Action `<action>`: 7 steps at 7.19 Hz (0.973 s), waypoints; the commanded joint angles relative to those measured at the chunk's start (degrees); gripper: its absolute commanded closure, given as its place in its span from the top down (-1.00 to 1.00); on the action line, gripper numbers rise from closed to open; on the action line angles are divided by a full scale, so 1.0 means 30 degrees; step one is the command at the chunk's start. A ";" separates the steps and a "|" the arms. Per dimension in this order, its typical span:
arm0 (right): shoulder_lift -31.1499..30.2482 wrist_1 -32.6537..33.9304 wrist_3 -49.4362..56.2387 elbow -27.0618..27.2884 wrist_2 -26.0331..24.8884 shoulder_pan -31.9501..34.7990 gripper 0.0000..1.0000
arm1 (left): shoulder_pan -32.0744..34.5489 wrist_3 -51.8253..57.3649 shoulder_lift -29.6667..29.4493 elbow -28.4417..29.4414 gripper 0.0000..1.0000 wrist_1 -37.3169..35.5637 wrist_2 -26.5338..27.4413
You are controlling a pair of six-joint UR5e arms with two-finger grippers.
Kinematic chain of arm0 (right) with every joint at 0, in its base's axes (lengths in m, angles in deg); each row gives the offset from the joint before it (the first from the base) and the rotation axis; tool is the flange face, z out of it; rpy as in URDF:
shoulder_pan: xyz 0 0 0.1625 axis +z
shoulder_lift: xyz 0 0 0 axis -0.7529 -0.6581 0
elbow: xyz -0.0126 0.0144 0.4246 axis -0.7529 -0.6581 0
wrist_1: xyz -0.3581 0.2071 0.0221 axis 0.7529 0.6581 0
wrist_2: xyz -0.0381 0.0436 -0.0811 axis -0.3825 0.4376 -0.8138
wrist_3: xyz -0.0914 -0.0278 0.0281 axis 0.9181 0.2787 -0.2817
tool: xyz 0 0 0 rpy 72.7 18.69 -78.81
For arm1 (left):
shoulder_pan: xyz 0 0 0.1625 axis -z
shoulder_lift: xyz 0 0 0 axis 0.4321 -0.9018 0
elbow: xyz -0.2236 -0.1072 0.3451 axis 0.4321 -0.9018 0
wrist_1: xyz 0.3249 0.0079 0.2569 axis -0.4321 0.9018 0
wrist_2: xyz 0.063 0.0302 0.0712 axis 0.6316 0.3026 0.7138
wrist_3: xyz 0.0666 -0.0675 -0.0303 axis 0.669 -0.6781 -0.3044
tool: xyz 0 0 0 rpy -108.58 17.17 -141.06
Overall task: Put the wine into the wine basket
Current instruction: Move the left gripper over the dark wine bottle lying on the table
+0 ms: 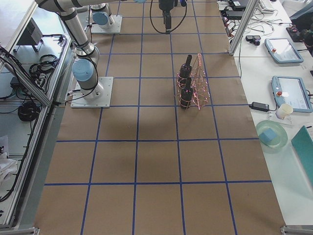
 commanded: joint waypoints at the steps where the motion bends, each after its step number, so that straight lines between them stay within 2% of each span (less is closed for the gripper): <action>1: 0.0002 0.0094 -0.0016 0.0000 -0.0024 0.0000 1.00 | -0.0008 -0.0011 -0.0075 0.0000 0.99 0.0002 -0.0038; 4: 0.0002 0.0065 -0.0016 0.0029 0.0005 0.0000 1.00 | -0.0153 -0.0040 0.0128 0.0029 1.00 0.0292 0.0312; 7: 0.0003 0.0036 -0.0016 0.0029 -0.0170 -0.0059 1.00 | -0.1873 0.0163 -0.0161 0.0058 1.00 0.0532 0.0169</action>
